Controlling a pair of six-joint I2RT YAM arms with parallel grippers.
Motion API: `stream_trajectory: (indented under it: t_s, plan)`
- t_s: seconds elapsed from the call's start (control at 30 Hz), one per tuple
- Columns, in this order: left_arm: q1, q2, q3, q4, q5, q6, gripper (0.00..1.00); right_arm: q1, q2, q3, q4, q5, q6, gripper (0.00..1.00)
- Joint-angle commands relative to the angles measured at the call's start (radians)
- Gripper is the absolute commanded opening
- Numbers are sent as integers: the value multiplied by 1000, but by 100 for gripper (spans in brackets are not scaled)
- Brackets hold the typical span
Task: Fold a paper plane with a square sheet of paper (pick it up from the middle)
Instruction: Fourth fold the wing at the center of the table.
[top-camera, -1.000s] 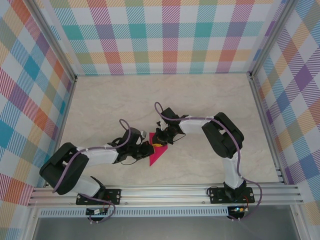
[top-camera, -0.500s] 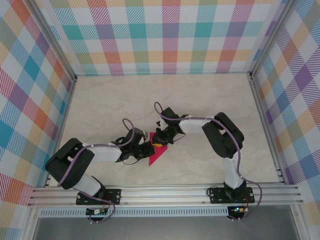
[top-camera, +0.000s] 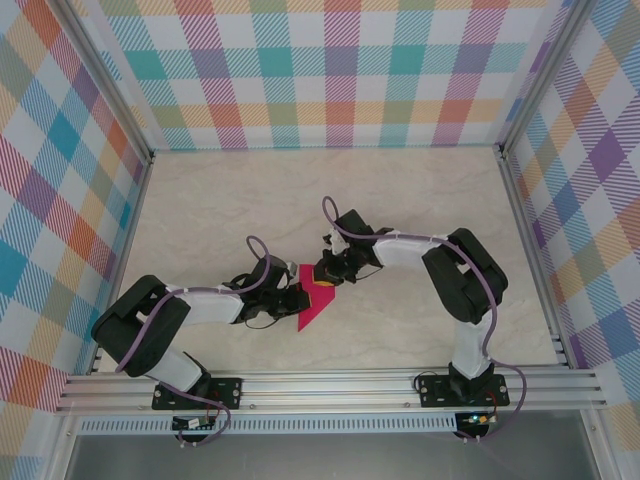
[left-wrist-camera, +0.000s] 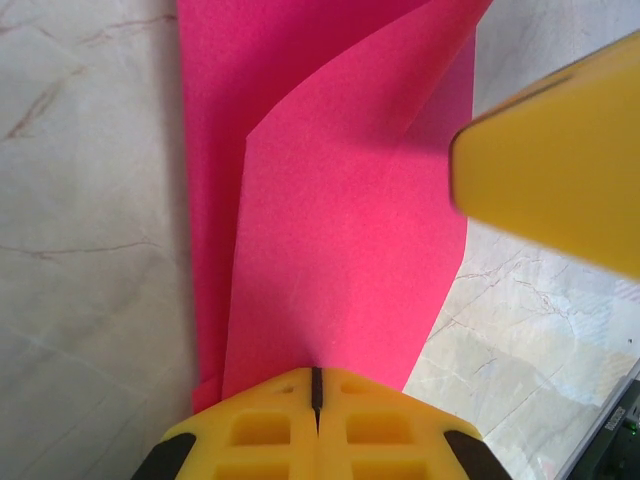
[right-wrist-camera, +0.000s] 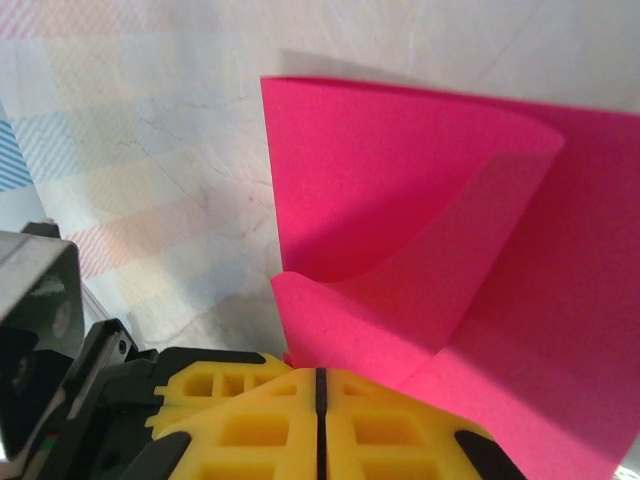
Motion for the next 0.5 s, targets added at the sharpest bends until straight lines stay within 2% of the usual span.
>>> stream_trajectory:
  t_s: [0.0,0.1,0.23,0.47]
  plan:
    - [-3,93,-57,-157,-84,33,0,11,43,11,45,-45,-3,7]
    - [-3,99,-53,-167,-86,39,0,11,72,35,22,-23,-4,7]
    - [-3,102,-61,-187,-91,48,0,9,89,76,-82,104,-47,8]
    - [-3,99,-126,-162,-95,58,0,-63,107,69,-32,132,-55,8]
